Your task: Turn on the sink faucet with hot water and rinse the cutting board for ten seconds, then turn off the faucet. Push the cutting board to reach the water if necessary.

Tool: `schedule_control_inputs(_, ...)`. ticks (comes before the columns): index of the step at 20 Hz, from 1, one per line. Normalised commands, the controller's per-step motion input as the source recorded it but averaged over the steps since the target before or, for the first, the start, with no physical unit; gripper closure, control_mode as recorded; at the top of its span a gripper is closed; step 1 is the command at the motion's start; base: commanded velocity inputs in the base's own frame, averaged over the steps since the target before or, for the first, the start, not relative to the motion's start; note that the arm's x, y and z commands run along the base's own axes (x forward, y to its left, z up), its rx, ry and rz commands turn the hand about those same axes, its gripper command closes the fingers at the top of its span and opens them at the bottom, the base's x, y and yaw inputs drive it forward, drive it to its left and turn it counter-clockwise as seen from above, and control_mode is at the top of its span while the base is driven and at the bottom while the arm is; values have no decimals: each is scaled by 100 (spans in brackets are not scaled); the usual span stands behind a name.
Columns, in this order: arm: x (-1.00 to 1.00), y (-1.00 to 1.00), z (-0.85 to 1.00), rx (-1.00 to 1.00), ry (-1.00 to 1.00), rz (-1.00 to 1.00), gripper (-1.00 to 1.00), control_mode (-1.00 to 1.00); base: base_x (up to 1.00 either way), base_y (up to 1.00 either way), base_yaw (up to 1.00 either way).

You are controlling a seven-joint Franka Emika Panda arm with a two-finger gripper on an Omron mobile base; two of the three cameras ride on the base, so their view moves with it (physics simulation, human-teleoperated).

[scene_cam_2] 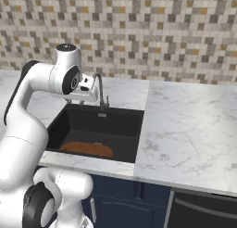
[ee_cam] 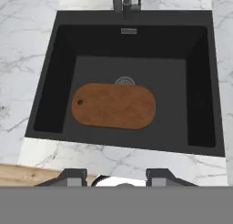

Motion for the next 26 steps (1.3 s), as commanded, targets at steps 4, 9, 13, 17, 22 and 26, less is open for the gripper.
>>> schedule_control_inputs(4, 0, 0, -4, 0, -3, 0, -100, -100, 0, 0, 0)
schedule_control_inputs(9, 0, -13, -22, 0, -13, 1, -100, -100, 0, 0, 0)
schedule_control_inputs(13, 0, -36, -18, 2, -19, 8, -100, -100, 0, 0, 0)
schedule_control_inputs(17, 0, -53, -8, 0, -13, 7, -100, -100, 0, 0, 0)
schedule_control_inputs(22, 5, -42, -2, 0, -16, 9, -100, -100, 0, 0, 0)
schedule_control_inputs(26, 14, -30, -1, 2, -22, 14, -100, -100, 0, 0, 0)
